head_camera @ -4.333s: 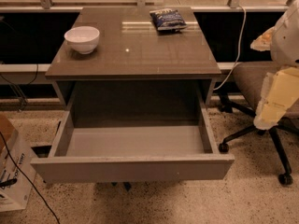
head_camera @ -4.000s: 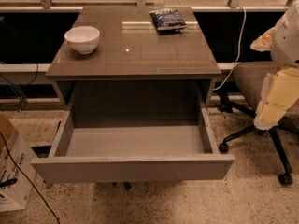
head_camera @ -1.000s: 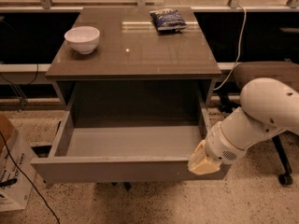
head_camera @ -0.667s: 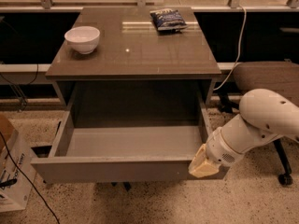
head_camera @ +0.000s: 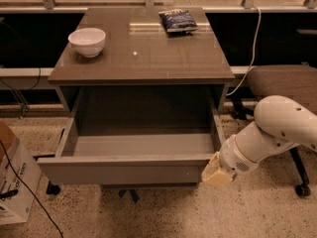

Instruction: Close top drawer

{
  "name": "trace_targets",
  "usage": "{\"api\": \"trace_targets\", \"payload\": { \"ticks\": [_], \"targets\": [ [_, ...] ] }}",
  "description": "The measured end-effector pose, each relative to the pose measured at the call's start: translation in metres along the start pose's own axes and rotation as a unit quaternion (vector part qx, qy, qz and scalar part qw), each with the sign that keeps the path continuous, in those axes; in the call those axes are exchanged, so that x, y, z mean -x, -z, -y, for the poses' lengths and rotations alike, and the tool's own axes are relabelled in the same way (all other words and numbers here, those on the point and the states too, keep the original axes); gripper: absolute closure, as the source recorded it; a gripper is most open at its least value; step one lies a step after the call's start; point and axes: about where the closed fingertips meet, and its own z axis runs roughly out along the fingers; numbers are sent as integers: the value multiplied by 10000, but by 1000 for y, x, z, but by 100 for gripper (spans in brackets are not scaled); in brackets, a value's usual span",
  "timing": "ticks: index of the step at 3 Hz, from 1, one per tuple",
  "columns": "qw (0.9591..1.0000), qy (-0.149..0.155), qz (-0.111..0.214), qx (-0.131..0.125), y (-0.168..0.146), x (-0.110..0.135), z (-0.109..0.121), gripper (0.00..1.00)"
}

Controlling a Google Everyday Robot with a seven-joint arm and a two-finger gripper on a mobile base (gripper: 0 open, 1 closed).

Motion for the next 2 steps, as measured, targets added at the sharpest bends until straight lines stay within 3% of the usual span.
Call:
{"api": "trace_targets", "payload": {
  "ticks": [2],
  "targets": [
    [9980, 271, 181, -540, -5, 33, 37, 100]
  ]
}}
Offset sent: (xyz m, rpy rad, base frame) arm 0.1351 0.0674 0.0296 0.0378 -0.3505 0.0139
